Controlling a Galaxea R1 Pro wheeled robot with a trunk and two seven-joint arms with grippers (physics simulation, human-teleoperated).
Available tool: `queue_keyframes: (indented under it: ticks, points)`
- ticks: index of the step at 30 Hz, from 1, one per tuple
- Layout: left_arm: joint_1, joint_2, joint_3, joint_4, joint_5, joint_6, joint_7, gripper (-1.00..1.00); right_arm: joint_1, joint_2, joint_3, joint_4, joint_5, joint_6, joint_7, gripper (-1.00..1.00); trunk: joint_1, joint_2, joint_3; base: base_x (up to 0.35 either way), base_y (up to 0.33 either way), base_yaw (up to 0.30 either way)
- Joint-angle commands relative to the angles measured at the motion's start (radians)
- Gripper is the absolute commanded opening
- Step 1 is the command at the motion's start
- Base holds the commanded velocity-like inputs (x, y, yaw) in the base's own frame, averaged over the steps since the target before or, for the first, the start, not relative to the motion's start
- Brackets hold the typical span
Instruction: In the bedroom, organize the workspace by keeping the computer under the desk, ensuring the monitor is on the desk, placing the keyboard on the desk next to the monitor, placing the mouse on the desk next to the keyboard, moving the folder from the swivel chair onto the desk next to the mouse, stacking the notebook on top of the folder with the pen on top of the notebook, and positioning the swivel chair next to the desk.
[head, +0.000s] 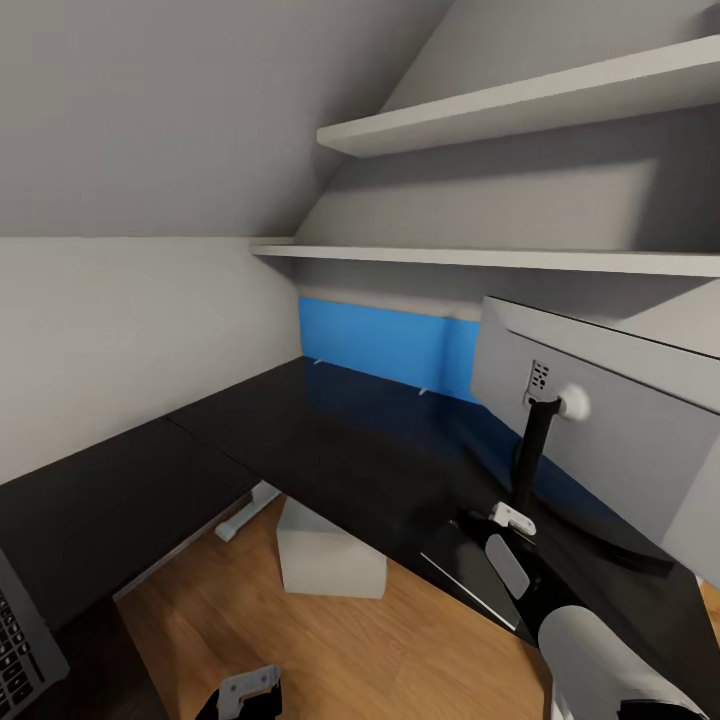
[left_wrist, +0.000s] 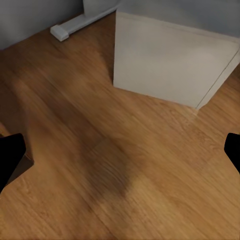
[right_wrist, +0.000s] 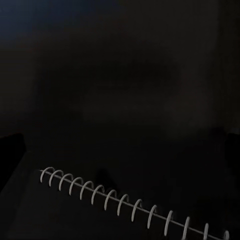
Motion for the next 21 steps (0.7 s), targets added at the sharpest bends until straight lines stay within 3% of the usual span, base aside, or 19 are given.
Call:
queue_keyframes:
  ticks: [1, 10, 21]
  points:
    - [-0.001, 0.001, -0.003, -0.001, 0.010, -0.005, 0.005, 1.00, 0.000, 0.000, -0.001, 0.057, -0.024, 0.007, -0.004, 1.00, 0.000, 0.000, -0.001, -0.017, 0.000, 0.000]
    - [0.000, 0.001, -0.003, -0.001, 0.010, -0.005, 0.005, 1.00, 0.000, 0.001, -0.001, 0.057, -0.025, 0.007, -0.004, 1.00, 0.000, 0.000, -0.001, -0.147, 0.024, 0.000]
    - [0.000, 0.001, -0.003, -0.001, 0.010, -0.005, 0.005, 1.00, 0.000, 0.001, -0.003, 0.057, -0.025, 0.004, -0.005, 1.00, 0.000, 0.000, -0.001, -0.038, 0.020, 0.000]
